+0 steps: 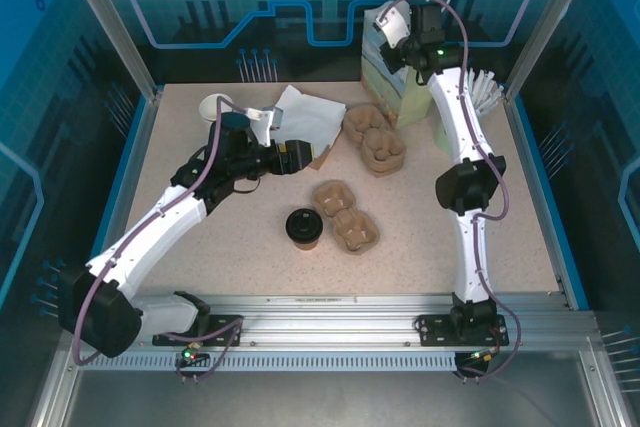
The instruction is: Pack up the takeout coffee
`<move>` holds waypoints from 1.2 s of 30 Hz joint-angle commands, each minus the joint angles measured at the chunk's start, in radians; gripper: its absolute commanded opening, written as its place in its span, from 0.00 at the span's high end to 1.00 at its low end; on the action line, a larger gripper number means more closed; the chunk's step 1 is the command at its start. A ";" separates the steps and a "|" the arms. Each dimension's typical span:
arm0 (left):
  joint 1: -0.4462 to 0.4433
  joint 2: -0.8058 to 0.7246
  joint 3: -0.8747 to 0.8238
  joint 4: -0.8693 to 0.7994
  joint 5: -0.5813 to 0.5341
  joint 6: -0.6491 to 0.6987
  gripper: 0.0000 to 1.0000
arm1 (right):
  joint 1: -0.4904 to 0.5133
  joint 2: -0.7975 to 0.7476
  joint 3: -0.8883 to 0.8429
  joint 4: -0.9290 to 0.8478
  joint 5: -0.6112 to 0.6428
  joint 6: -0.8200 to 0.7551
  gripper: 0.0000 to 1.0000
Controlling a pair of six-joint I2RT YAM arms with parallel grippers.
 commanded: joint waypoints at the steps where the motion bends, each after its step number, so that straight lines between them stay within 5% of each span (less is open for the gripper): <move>1: -0.005 -0.048 -0.024 -0.023 -0.011 0.015 0.24 | 0.038 -0.147 0.060 0.010 0.063 -0.063 1.00; 13: -0.006 -0.157 -0.041 -0.109 -0.035 0.037 0.23 | 0.184 -0.500 -0.042 -0.225 0.196 -0.016 1.00; 26: -0.006 -0.276 -0.144 -0.110 0.019 0.004 0.23 | 0.419 -1.177 -0.844 -0.401 0.376 0.324 1.00; 36: -0.008 -0.274 -0.195 -0.054 0.023 0.007 0.23 | 0.463 -1.319 -1.305 -0.350 0.375 0.376 1.00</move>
